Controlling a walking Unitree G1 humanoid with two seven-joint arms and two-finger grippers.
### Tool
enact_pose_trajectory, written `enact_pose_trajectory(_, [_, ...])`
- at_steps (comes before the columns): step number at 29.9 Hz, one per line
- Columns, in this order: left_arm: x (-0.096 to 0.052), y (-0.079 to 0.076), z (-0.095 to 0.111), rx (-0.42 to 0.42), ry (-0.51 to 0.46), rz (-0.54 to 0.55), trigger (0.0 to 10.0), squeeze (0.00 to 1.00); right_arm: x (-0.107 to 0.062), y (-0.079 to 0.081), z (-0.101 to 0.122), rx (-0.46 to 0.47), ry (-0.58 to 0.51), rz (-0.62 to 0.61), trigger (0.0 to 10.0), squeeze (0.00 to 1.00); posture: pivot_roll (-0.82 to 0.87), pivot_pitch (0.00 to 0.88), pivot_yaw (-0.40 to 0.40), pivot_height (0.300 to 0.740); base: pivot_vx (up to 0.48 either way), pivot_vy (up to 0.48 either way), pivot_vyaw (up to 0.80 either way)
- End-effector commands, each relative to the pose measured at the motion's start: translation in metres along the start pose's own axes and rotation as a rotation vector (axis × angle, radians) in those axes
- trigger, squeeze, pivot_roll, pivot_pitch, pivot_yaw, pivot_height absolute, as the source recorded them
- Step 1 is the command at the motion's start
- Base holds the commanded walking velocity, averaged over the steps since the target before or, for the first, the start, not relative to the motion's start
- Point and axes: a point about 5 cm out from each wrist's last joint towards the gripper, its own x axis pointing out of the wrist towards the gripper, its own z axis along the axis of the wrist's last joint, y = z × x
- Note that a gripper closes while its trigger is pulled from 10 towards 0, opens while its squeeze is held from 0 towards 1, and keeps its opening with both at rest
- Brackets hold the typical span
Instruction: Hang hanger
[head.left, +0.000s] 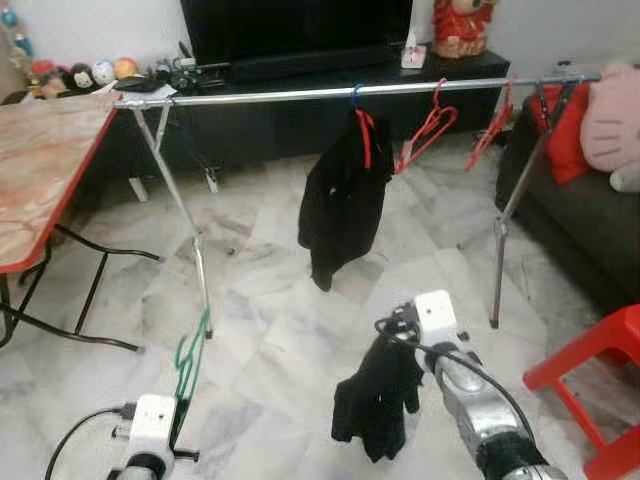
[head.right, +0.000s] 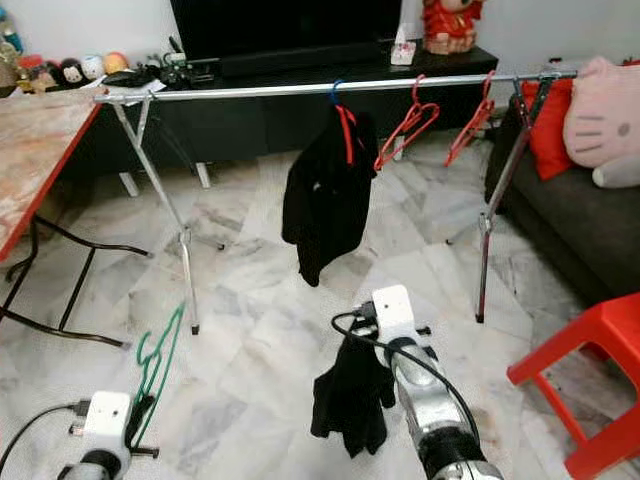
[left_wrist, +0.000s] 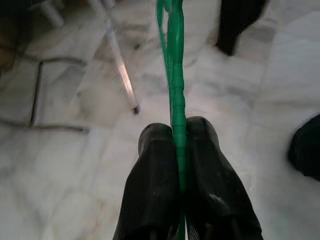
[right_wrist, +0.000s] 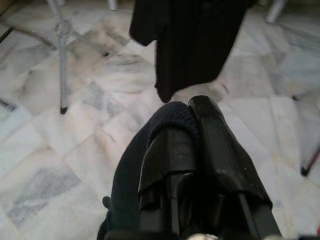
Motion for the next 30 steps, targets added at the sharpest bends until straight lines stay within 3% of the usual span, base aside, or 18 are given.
enact_pose_trajectory(1, [-0.001, -0.001, 0.005, 0.020, -0.003, -0.064, 10.0, 0.00, 0.005, 0.004, 0.021, -0.062, -0.046, 0.046, 10.0, 0.00, -0.14, 0.000, 0.069, 0.740, 0.000, 0.000, 0.00])
enact_pose_trajectory(4, [-0.002, -0.002, 0.010, 0.023, -0.010, -0.094, 10.0, 0.00, 0.006, 0.004, 0.023, -0.086, -0.037, 0.061, 10.0, 0.00, -0.14, 0.000, 0.069, 0.740, 0.000, 0.000, 0.00])
enact_pose_trajectory(6, [-0.002, -0.007, 0.026, 0.081, -0.029, -0.203, 10.0, 0.00, 0.008, 0.004, 0.034, -0.146, -0.058, 0.109, 10.0, 0.00, -0.14, 0.000, 0.069, 0.740, 0.000, 0.000, 0.00])
enact_pose_trajectory(9, [-0.002, -0.008, 0.028, 0.087, -0.030, -0.215, 10.0, 0.00, 0.008, 0.004, 0.035, -0.153, -0.060, 0.114, 10.0, 0.00, -0.14, 0.000, 0.069, 0.740, 0.000, 0.000, 0.00])
enact_pose_trajectory(10, [0.001, -0.005, 0.045, 0.173, -0.041, -0.301, 10.0, 0.00, 0.012, 0.004, 0.046, -0.237, -0.057, 0.153, 10.0, 0.00, -0.14, 0.000, 0.079, 0.740, 0.000, 0.000, 0.00])
enact_pose_trajectory(11, [0.001, -0.005, 0.045, 0.173, -0.041, -0.301, 10.0, 0.00, 0.012, 0.004, 0.046, -0.237, -0.057, 0.153, 10.0, 0.00, -0.14, 0.000, 0.079, 0.740, 0.000, 0.000, 0.00])
enact_pose_trajectory(12, [0.002, -0.001, 0.064, 0.257, -0.027, -0.407, 10.0, 0.00, 0.019, 0.004, 0.057, -0.334, -0.032, 0.184, 10.0, 0.00, -0.15, 0.000, 0.080, 0.740, 0.000, 0.000, 0.00])
enact_pose_trajectory(15, [0.003, 0.005, 0.078, 0.308, 0.007, -0.472, 10.0, 0.00, 0.024, 0.006, 0.066, -0.407, -0.020, 0.185, 10.0, 0.00, -0.14, 0.000, 0.078, 0.740, 0.000, 0.000, 0.00])
enact_pose_trajectory(23, [-0.016, -0.010, 0.109, 0.274, 0.067, -0.731, 10.0, 0.00, 0.029, 0.020, 0.080, -0.477, -0.048, 0.221, 10.0, 0.00, -0.14, 0.000, 0.075, 0.740, 0.000, 0.000, 0.00])
enact_pose_trajectory(28, [-0.025, -0.014, 0.115, 0.265, 0.093, -0.816, 10.0, 0.00, 0.030, 0.023, 0.075, -0.502, -0.031, 0.224, 10.0, 0.00, -0.13, 0.000, 0.073, 0.740, 0.000, 0.000, 0.00])
enact_pose_trajectory(30, [-0.033, -0.013, 0.114, 0.289, 0.155, -0.872, 10.0, 0.00, 0.030, 0.027, 0.071, -0.541, -0.023, 0.234, 10.0, 0.00, -0.13, 0.000, 0.074, 0.740, 0.000, 0.000, 0.00])
